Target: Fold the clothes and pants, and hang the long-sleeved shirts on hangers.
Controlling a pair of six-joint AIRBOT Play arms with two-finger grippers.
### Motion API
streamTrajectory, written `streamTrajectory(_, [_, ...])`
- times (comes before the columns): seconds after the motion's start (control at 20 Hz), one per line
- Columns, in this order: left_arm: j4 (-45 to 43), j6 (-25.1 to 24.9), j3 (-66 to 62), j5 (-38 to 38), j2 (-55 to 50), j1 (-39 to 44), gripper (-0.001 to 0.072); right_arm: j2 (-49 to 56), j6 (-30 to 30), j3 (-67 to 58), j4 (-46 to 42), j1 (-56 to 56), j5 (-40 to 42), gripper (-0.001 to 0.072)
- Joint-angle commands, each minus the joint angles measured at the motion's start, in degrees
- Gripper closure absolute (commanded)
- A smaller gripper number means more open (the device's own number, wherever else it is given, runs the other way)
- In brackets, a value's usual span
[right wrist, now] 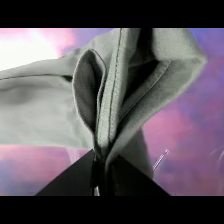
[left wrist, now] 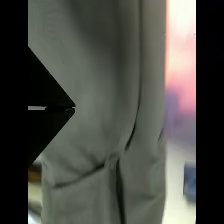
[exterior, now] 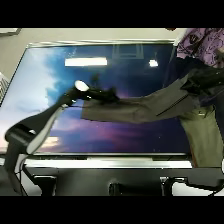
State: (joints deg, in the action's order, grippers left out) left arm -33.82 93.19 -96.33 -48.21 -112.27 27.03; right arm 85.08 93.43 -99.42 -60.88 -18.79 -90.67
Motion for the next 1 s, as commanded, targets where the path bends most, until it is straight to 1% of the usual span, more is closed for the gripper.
streamTrajectory(0.0, [9.3,2.3,-4.5,9.2,-5.7,10.4,0.0692,-1.5,2.7,-5.1,-1.5,0.0,-4.4,0.0679])
streamTrajectory(0.2, [9.5,11.2,-13.4,15.7,-13.0,17.8,0.0692,-3.2,3.5,-5.7,-1.8,0.1,-4.4,0.0679])
streamTrajectory(0.35, [9.5,16.0,-19.8,16.8,-18.0,21.2,0.0693,-3.6,3.9,-5.7,-1.7,0.1,-4.3,0.0678])
streamTrajectory(0.4, [9.5,17.0,-20.6,16.8,-18.7,21.9,0.0693,-3.6,4.0,-5.7,-1.7,0.1,-4.2,0.0678])
streamTrajectory(0.5, [9.4,16.9,-20.4,15.1,-18.7,21.5,0.0694,-3.6,3.9,-5.7,-1.5,0.1,-3.6,0.0679])
streamTrajectory(0.65, [7.9,15.8,-20.4,7.1,-17.5,16.8,0.0696,-3.6,4.0,-5.7,-1.2,0.3,-3.3,0.0679])
streamTrajectory(0.75, [-0.5,15.9,-20.4,-1.7,-14.6,11.2,0.0697,-3.6,4.7,-5.7,-1.2,2.1,-3.3,0.068])
streamTrajectory(0.85, [-12.0,16.0,-20.4,-10.8,-9.7,4.3,0.0696,-3.6,6.4,-5.7,-2.0,5.6,-2.5,0.068])
streamTrajectory(0.95, [-22.1,15.9,-20.4,-19.5,-3.7,-3.3,0.0695,-3.6,10.3,-5.7,-3.7,11.0,-0.5,0.068])
